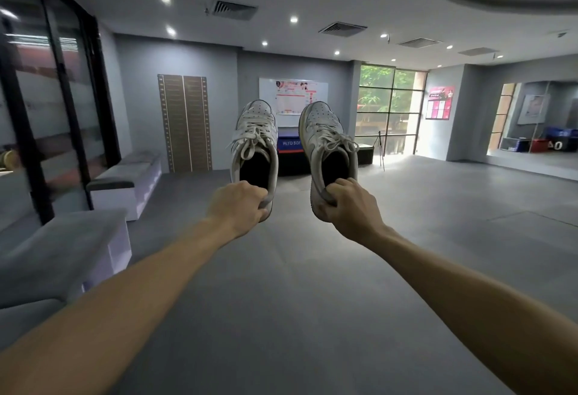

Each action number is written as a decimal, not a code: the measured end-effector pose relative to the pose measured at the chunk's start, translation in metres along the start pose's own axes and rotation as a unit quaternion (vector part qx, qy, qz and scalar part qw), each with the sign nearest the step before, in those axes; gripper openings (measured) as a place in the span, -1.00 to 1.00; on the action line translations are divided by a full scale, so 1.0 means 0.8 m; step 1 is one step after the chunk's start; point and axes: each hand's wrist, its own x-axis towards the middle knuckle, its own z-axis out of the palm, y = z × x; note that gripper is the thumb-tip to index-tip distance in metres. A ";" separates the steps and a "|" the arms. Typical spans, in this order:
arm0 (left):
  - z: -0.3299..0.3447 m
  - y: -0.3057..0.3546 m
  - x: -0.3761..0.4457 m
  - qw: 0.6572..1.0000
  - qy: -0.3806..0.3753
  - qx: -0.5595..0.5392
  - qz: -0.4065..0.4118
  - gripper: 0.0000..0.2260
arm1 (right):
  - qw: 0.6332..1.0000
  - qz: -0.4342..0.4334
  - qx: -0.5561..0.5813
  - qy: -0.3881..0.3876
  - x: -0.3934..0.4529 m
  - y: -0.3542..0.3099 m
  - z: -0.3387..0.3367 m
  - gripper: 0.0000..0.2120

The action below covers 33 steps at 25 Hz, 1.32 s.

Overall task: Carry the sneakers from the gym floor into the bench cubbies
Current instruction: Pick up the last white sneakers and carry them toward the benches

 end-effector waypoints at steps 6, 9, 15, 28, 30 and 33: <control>0.134 -0.076 0.196 0.999 -0.004 -0.004 -0.035 -0.75 | 0.999 -0.014 0.036 -0.021 0.179 0.128 0.171 -0.68; 0.190 -0.120 0.281 0.999 -0.016 -0.001 -0.050 -0.78 | 0.999 -0.023 0.044 -0.017 0.265 0.173 0.247 -0.67; 0.342 -0.247 0.451 0.997 -0.008 0.011 -0.074 -0.79 | 0.998 -0.043 0.043 -0.029 0.430 0.258 0.450 -0.69; 0.635 -0.511 0.826 0.998 -0.006 0.018 -0.057 -0.73 | 0.998 -0.034 0.050 -0.036 0.773 0.427 0.829 -0.62; 0.686 -0.542 0.886 0.998 -0.003 0.022 -0.059 -0.73 | 0.997 -0.032 0.054 -0.038 0.827 0.464 0.886 -0.60; 0.755 -0.584 0.978 0.997 -0.005 0.037 -0.062 -0.76 | 0.997 -0.034 0.065 -0.036 0.913 0.520 0.967 -0.68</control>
